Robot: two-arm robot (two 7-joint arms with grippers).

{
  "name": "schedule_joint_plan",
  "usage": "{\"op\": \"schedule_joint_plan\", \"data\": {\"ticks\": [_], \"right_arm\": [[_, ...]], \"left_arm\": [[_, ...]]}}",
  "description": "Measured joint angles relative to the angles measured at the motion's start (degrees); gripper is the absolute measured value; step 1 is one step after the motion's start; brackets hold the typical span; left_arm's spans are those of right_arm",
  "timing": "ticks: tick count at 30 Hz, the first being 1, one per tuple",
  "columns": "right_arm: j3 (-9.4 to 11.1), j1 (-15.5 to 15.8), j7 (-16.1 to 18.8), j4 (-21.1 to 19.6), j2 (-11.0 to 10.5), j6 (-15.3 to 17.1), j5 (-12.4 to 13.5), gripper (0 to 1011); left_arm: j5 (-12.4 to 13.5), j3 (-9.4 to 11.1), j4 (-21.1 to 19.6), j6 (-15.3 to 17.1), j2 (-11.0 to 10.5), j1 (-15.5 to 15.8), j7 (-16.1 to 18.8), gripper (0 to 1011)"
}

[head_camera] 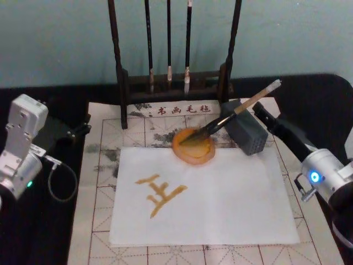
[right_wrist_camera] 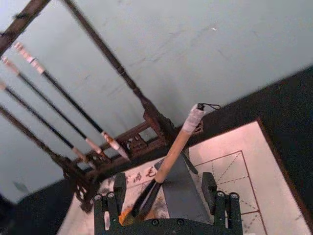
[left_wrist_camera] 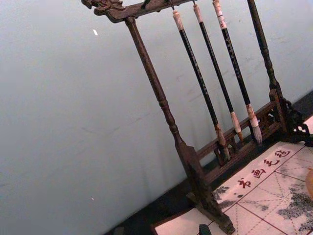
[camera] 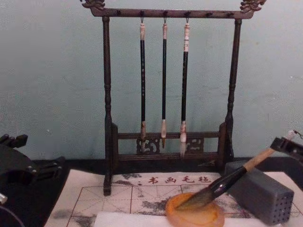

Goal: Pick up the brush from the inkstone, write on the paper, then place the brush back to its original position.

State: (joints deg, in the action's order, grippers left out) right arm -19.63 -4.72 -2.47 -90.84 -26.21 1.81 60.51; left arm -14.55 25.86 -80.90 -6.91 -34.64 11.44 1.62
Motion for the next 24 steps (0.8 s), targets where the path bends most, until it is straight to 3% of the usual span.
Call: {"op": "schedule_joint_plan", "data": {"ticks": [10,13,16,20,23,24], "right_arm": [[-3.4,3.0,0.7,-2.9,-3.8,-4.9,-14.4,1002],[-4.6,3.7,0.7,-3.3,-4.9,-6.8,-20.0,1002],[-5.3,4.0,0.6,-3.2,-5.3,-8.1,-23.1,1002],[-6.6,4.3,-0.5,-2.0,-5.5,-10.9,-29.7,1002],[-7.2,4.2,-1.3,-0.8,-5.3,-12.0,-33.3,1002],[-7.2,4.2,-1.3,-0.8,-5.3,-12.0,-33.3,1002]], "left_arm": [[0.0,0.0,0.0,0.0,0.0,0.0,0.0,1001],[0.0,0.0,0.0,0.0,0.0,0.0,0.0,1001],[0.0,0.0,0.0,0.0,0.0,0.0,0.0,1001],[0.0,0.0,0.0,0.0,0.0,0.0,0.0,1001],[0.0,0.0,0.0,0.0,0.0,0.0,0.0,1001],[0.0,0.0,0.0,0.0,0.0,0.0,0.0,1001]]}}
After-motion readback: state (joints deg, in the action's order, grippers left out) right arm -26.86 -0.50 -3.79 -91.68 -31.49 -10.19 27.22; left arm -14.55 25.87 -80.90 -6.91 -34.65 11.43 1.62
